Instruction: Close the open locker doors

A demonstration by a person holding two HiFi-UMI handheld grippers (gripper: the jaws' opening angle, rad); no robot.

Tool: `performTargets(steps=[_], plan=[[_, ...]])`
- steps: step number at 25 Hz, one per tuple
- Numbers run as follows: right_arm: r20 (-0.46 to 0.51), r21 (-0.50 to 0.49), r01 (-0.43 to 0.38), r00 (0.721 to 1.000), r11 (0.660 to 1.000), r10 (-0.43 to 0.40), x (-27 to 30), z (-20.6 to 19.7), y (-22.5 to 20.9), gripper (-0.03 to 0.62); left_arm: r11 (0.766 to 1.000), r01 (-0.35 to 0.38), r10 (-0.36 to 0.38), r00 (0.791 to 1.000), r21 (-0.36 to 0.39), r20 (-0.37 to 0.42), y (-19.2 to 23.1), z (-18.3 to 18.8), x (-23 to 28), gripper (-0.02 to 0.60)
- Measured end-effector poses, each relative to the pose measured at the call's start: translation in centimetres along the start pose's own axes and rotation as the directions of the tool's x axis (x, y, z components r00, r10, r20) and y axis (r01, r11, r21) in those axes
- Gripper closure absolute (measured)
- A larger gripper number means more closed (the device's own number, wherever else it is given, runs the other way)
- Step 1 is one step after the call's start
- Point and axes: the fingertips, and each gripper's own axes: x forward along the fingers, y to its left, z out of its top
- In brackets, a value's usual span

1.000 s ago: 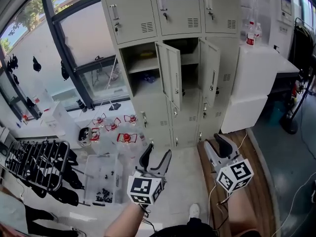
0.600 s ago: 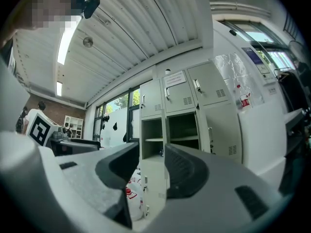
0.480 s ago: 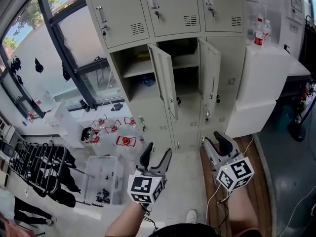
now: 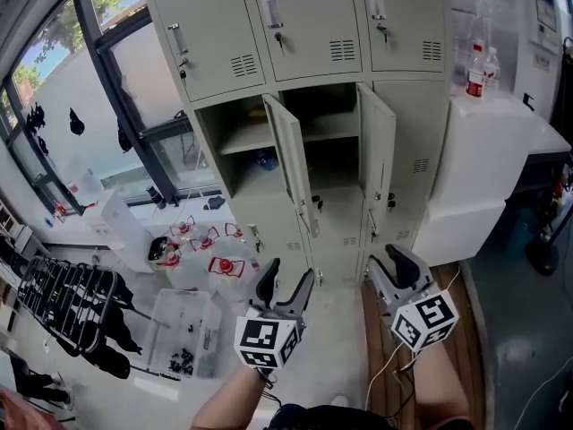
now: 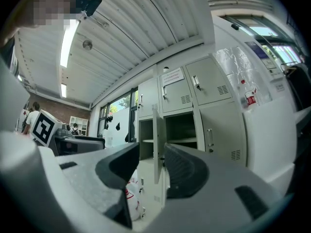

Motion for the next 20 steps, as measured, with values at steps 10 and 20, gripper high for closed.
performTargets(steps=[10,20], plan=[[-0.011,-0.001,0.009,1.000,1.000,-0.009,2.7,-0.5,-1.9,0.447,1.000,0.019,-0.019,1.000,-0.007,0.010,1.1,-0.1,4.7,0.314],[-0.005,-0.003,0.124,0.992,0.992,-0.124,8.9,-0.9,-4.0,0.447,0.992,0.124,-0.124,0.992,-0.016,0.017,6.1,-0.4,12.7,0.314]])
